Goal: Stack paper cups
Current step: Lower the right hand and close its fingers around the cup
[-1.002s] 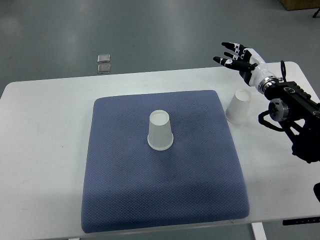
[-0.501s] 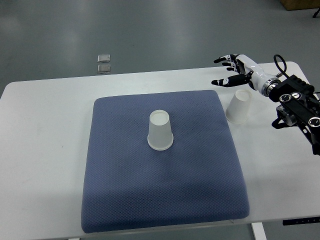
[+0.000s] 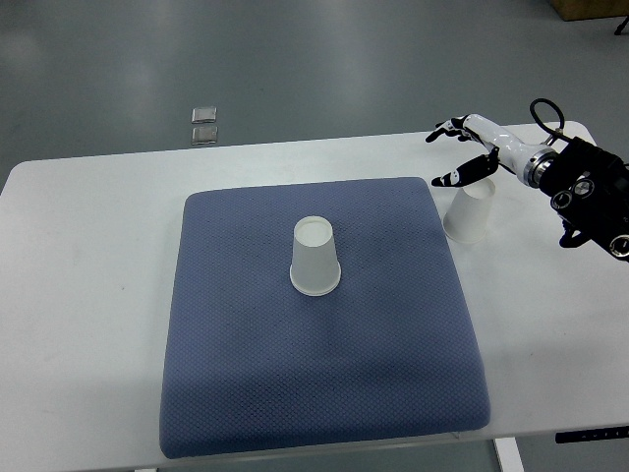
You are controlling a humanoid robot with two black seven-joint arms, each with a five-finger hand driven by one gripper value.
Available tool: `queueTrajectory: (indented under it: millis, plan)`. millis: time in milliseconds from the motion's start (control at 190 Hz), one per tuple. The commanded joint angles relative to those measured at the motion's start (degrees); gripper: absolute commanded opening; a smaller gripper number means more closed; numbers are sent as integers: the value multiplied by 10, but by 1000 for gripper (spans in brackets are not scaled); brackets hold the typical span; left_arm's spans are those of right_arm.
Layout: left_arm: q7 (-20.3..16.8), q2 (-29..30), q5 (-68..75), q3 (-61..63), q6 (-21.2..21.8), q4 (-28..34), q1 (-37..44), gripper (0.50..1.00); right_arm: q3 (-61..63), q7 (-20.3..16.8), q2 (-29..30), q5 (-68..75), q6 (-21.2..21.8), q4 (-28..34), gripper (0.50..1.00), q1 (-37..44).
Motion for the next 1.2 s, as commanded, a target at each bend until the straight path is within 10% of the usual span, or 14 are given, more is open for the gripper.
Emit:
queueTrajectory:
  millis: [0, 1197]
  plan:
    - [0, 0, 0, 0, 0, 0, 0, 1000, -9, 2, -3, -36, -3, -1, 924, 0]
    - [0, 0, 0, 1, 0, 0, 1, 1000, -57, 9, -10, -218, -28, -82, 915, 2]
